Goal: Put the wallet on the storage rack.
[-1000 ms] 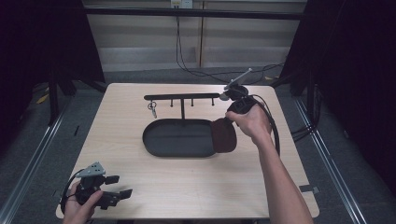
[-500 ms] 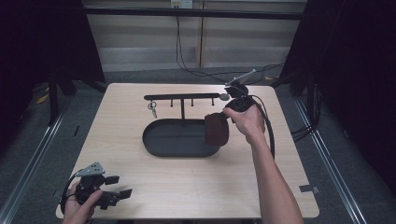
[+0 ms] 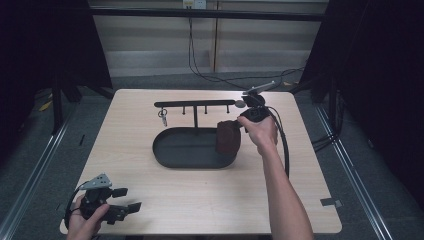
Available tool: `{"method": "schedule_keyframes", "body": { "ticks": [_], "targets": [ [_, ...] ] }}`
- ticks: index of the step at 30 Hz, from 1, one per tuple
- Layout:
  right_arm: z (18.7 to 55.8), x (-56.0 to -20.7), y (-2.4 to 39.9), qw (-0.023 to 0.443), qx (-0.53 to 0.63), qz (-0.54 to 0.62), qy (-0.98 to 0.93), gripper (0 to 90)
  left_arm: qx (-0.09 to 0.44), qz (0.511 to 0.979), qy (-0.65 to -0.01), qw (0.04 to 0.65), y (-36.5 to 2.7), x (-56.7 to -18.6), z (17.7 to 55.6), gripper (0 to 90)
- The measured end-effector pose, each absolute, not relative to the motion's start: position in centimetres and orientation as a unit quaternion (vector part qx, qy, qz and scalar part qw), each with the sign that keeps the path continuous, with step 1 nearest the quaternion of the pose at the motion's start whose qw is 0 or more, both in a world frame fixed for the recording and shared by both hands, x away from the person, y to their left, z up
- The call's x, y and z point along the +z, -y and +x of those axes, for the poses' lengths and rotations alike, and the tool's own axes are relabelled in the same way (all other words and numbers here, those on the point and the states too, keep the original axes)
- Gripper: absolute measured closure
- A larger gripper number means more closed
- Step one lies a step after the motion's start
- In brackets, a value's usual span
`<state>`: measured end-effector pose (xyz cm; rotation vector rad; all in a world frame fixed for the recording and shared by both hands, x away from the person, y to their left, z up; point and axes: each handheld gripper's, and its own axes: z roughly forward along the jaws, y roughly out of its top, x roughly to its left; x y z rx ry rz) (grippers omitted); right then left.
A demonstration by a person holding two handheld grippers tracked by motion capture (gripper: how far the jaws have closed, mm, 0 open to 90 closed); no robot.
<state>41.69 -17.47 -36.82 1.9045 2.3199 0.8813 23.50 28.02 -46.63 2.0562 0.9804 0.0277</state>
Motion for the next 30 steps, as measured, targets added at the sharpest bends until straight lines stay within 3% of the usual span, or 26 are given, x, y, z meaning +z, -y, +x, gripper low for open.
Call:
{"method": "schedule_keyframes", "body": {
  "ticks": [21,30],
  "targets": [
    [42.3,-42.3,16.0,-0.043,0.337,0.619,-0.708,84.1,0.013,0.822,-0.391,0.414,-28.0,-46.7,23.5,17.8],
    [42.6,-44.3,16.3,-0.020,0.341,0.621,-0.706,80.7,0.012,0.821,-0.392,0.414,-28.0,-46.7,23.6,17.7]
  ]
}}
